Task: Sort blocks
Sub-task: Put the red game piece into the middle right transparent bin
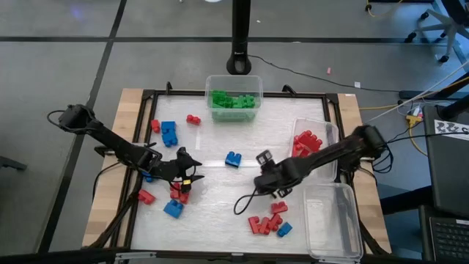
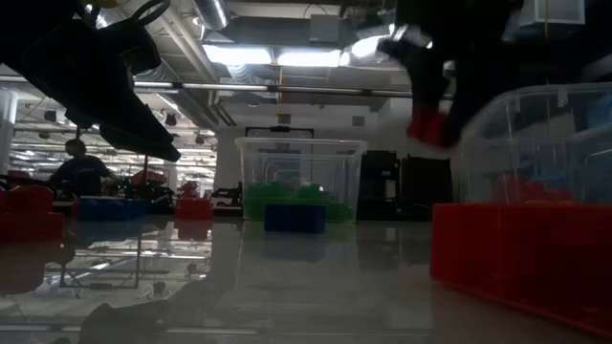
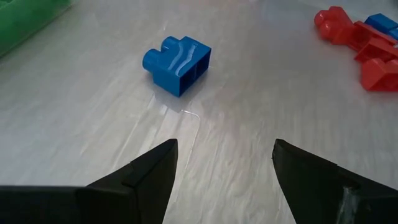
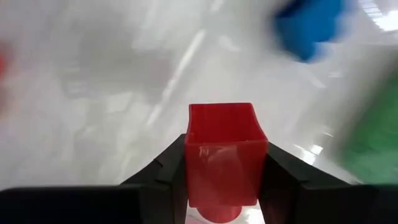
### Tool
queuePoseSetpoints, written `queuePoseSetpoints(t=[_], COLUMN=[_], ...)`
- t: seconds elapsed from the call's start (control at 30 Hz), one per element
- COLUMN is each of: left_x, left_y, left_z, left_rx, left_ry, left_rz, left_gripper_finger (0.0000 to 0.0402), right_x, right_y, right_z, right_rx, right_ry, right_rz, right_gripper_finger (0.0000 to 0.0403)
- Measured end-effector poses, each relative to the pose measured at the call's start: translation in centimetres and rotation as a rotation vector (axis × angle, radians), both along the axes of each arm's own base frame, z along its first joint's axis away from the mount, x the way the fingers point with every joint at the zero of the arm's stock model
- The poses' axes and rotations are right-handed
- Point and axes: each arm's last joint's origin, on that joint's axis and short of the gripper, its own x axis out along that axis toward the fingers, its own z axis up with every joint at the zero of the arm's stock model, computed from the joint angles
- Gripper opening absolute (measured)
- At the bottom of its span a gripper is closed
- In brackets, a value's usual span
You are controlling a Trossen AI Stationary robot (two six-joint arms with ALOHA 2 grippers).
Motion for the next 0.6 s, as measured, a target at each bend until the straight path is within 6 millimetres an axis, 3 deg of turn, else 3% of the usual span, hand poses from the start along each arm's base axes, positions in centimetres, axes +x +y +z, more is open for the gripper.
queuePoseSetpoints(t=[0.17, 0.33, 0.6], left_x=[0.0, 0.0, 0.0], left_y=[0.0, 0.0, 0.0], left_z=[0.0, 0.0, 0.0], left_rx=[0.0, 0.002, 0.006], left_ry=[0.0, 0.0, 0.002], left_rz=[0.0, -0.001, -0.001], left_gripper_finger=[0.0251, 0.0251, 0.0251], right_x=[-2.7, -6.7, -12.4], right_y=[-1.4, -3.1, -5.4], right_z=[5.0, 9.1, 11.2], right_rx=[-0.067, -0.086, -0.154], right_ry=[-0.177, -0.32, -0.314], right_rz=[-0.081, -0.237, -0.527], right_gripper_finger=[0.0137, 0.0141, 0.014])
